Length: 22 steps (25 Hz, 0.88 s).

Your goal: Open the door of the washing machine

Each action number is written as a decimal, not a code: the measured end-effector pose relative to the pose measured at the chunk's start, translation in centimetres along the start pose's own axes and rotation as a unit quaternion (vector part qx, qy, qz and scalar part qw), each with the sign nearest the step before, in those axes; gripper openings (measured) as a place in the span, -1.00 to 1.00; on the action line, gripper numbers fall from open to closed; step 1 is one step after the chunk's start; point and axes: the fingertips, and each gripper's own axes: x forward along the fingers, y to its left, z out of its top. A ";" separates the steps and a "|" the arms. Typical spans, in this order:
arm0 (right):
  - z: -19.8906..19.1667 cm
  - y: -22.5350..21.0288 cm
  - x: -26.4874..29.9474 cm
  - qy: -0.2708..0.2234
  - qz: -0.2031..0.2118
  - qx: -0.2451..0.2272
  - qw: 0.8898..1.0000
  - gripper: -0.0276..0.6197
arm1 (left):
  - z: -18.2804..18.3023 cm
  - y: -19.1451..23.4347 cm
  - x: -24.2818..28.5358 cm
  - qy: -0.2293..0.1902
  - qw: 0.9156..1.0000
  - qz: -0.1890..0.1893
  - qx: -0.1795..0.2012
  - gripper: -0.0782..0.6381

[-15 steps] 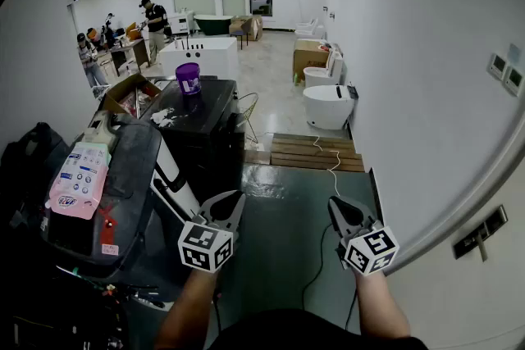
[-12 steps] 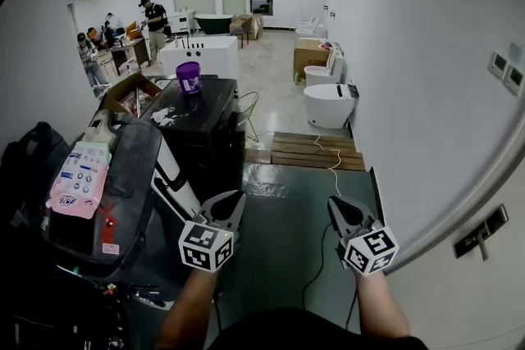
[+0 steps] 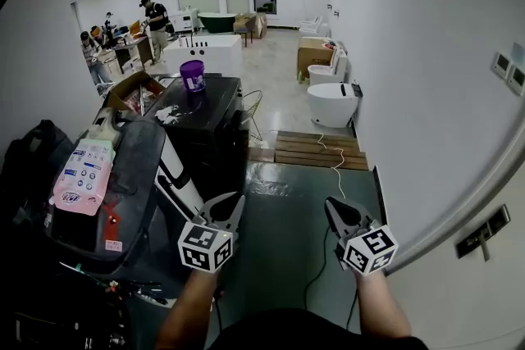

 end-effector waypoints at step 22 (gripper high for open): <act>-0.6 2.6 -0.6 0.016 0.087 0.018 0.996 0.33 | -2.1 -2.0 -0.5 0.041 0.998 -0.006 -0.036 0.33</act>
